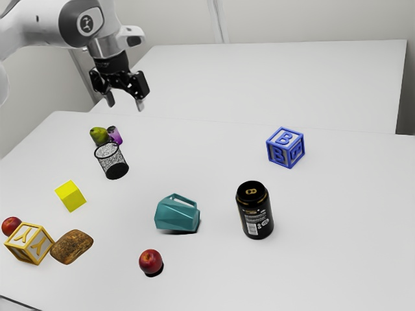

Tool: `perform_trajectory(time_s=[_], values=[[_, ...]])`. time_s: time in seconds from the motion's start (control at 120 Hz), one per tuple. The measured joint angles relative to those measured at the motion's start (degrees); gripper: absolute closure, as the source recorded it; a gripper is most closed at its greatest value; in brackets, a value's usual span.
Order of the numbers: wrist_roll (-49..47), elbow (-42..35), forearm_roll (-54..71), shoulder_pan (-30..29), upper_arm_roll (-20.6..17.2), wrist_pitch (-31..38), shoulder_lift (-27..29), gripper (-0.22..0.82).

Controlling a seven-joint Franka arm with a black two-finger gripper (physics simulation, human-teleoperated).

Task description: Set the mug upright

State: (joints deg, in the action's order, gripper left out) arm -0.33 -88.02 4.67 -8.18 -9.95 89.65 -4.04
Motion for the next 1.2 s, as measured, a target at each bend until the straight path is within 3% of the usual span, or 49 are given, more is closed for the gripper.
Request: perform_trajectory(time_s=[0.467, 0.633, 0.908, 1.2], values=[[1.51, -3.40, -6.12, -2.35, -0.32, 0.07, 1.62, 0.00], [5.17, -13.59, -16.16, -6.65, -0.47, 3.06, 4.21, 0.00], [16.07, -30.72, -30.83, -14.21, -0.44, 14.26, 5.45, 0.00], [28.06, -35.96, -39.23, -16.56, -0.32, 20.67, 0.27, 0.00]])
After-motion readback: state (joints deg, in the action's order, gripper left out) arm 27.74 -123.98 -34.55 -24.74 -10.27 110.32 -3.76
